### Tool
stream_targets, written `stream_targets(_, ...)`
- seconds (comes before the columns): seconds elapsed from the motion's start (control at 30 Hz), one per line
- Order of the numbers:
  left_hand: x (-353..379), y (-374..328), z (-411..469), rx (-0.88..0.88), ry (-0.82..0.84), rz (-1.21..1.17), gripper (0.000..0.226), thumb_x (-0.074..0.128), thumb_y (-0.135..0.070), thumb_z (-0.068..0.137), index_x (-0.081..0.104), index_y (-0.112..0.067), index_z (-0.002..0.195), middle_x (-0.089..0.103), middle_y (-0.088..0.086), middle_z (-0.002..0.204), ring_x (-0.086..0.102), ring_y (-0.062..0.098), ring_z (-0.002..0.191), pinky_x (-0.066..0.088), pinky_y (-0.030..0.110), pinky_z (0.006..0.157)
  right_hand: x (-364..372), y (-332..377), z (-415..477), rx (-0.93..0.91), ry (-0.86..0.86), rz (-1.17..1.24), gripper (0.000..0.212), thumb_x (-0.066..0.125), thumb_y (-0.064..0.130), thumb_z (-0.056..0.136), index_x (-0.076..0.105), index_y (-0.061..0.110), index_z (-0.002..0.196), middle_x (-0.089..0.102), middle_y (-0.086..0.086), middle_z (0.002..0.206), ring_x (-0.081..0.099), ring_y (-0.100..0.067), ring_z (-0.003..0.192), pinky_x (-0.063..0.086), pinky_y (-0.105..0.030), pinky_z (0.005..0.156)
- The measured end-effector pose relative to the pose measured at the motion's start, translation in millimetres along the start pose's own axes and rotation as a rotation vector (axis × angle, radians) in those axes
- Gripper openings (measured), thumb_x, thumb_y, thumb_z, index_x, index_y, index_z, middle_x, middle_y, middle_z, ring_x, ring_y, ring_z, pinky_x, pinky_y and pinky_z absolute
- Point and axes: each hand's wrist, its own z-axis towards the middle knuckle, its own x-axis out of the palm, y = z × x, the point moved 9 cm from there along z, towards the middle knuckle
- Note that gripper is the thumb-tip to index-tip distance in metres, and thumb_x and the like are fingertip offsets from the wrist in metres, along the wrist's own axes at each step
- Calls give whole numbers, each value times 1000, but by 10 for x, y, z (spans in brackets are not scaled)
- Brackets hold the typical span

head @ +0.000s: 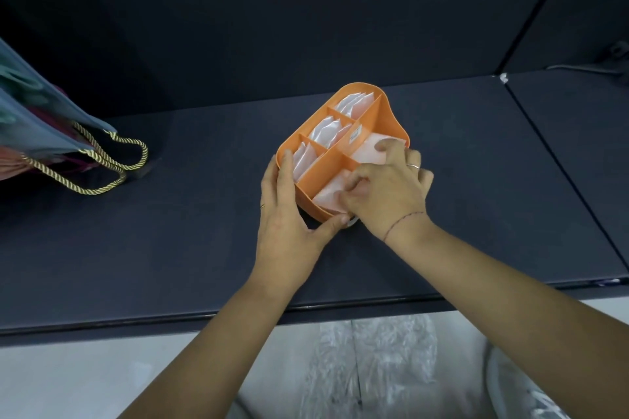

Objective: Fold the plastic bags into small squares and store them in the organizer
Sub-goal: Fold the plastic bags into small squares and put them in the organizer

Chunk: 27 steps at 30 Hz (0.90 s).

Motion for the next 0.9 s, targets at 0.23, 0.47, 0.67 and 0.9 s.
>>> stream_targets(0.23, 18, 4, -8, 10, -17, 1, 116, 84, -38, 72, 2, -40, 154, 5, -21, 157, 15, 8, 147, 24, 19, 105, 257, 29, 154, 142, 322, -159, 56, 77, 43, 74, 56, 34, 125, -13, -5, 158, -12, -34, 147, 2, -54, 118)
stream_targets(0.47, 13, 6, -19, 14, -33, 2, 114, 79, -49, 72, 3, -35, 155, 4, -20, 157, 15, 11, 148, 28, 33, 115, -136, -133, -139, 69, -161, 213, 22, 78, 40, 73, 64, 32, 88, 31, 2, 133, 31, -21, 128, 29, -37, 108)
stream_targets(0.67, 39, -26, -36, 31, -44, -6, 113, 81, -42, 73, 1, -42, 152, 5, -16, 158, 16, 13, 148, 31, 40, 116, 271, -140, -58, 185, 400, 314, 24, 70, 36, 80, 64, 21, 98, 60, 5, 96, 58, -13, 87, 45, -26, 66)
stream_targets(0.9, 71, -44, -30, 28, -51, -27, 113, 85, -31, 74, 6, -36, 155, 5, -14, 159, 16, 11, 148, 31, 29, 112, 387, -74, 93, 127, 544, 123, 26, 65, 37, 84, 55, 14, 78, 56, -3, 76, 53, -17, 70, 37, -26, 58)
